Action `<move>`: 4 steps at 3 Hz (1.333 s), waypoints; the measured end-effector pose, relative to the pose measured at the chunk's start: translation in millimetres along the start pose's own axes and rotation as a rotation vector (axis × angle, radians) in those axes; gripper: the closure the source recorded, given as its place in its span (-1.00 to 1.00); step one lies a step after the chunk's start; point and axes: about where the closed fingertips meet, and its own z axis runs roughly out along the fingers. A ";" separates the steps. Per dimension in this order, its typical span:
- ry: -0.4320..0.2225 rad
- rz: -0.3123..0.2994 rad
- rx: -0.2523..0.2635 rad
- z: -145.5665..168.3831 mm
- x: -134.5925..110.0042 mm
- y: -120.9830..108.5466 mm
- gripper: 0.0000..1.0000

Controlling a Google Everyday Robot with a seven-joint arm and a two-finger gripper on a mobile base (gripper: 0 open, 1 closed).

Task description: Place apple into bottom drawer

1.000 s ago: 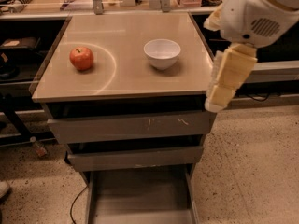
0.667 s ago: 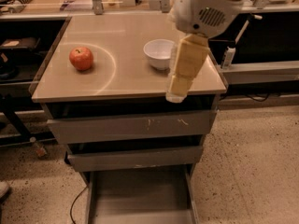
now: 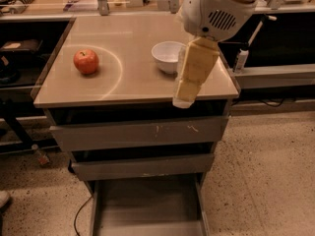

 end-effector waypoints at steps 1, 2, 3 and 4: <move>-0.054 0.081 0.041 19.1 -6.8 -38.1 -1.00; -0.076 0.160 0.040 48.7 -13.1 -85.3 -1.00; -0.077 0.161 -0.008 82.3 -26.9 -124.1 -1.00; -0.089 0.160 -0.003 82.9 -31.6 -129.6 -1.00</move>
Offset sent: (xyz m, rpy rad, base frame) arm 0.1846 0.0614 -0.0219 0.1735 0.0537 -0.1755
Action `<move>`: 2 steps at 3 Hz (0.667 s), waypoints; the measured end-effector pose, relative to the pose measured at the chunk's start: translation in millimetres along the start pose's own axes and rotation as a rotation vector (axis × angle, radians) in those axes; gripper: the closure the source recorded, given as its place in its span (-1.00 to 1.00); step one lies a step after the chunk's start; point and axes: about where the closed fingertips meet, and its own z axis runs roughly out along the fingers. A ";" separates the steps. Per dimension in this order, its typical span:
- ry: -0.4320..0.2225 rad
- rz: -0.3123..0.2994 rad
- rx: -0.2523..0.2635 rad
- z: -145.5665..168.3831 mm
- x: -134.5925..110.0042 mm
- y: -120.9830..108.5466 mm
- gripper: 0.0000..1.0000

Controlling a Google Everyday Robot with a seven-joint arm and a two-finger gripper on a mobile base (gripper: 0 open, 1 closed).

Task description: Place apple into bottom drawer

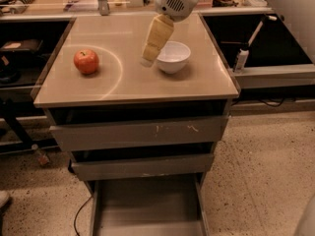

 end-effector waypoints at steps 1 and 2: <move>-0.069 0.026 -0.013 19.6 -16.7 -7.0 -1.00; -0.121 0.062 -0.041 44.3 -42.6 -24.4 -1.00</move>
Offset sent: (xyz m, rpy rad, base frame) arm 0.0779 0.0885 -0.0060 0.2285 0.0506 -0.0212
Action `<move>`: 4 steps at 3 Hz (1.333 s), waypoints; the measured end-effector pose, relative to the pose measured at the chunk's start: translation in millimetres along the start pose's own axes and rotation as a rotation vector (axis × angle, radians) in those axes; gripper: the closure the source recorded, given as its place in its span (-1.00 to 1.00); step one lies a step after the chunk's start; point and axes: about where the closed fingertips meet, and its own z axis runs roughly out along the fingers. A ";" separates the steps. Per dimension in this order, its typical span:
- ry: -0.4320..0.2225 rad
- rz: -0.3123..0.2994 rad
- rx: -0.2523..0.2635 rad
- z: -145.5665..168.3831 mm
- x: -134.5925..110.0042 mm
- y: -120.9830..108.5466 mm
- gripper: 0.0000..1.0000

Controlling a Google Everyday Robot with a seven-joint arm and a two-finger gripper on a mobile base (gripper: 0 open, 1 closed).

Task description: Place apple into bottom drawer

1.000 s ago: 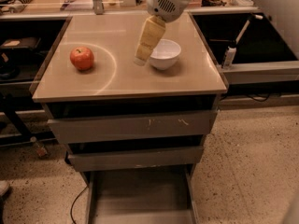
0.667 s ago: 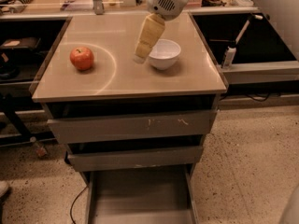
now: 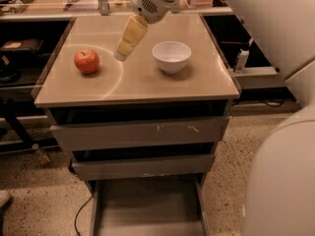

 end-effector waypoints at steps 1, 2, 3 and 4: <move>-0.032 0.032 -0.030 29.5 -23.5 -19.6 -1.00; -0.034 0.031 -0.033 33.4 -24.2 -19.3 -1.00; -0.035 0.029 -0.036 65.9 -38.8 -30.5 -1.00; 0.026 0.028 -0.057 120.2 -52.0 -50.5 -1.00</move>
Offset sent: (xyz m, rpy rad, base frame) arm 0.0231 0.0247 -0.0083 0.0321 0.0334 -0.0035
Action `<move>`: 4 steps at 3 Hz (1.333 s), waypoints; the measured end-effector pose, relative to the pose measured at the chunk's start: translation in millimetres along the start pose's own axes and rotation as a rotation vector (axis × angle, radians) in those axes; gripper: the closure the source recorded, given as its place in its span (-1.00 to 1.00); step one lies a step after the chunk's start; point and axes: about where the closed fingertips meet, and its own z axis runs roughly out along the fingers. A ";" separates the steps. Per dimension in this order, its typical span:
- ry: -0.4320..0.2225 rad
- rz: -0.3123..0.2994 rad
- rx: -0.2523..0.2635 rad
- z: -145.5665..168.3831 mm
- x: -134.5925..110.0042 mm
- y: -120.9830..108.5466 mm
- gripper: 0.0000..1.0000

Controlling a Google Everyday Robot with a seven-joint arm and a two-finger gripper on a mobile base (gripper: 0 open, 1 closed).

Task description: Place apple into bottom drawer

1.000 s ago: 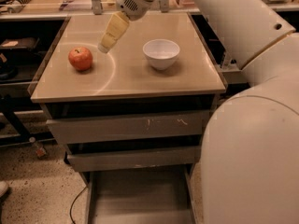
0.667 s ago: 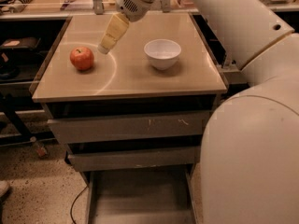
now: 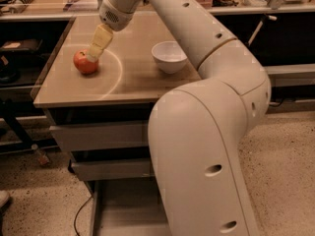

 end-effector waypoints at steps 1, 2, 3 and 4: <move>0.000 0.001 0.000 1.5 -0.2 -1.1 -1.00; 0.026 0.024 -0.040 22.3 -7.5 8.5 -1.00; 0.041 0.046 -0.070 40.3 -16.2 13.8 -1.00; 0.065 0.060 -0.093 57.2 -21.4 16.7 -1.00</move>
Offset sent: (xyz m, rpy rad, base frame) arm -0.0051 0.0404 -0.0225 -0.0333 0.1161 -0.0047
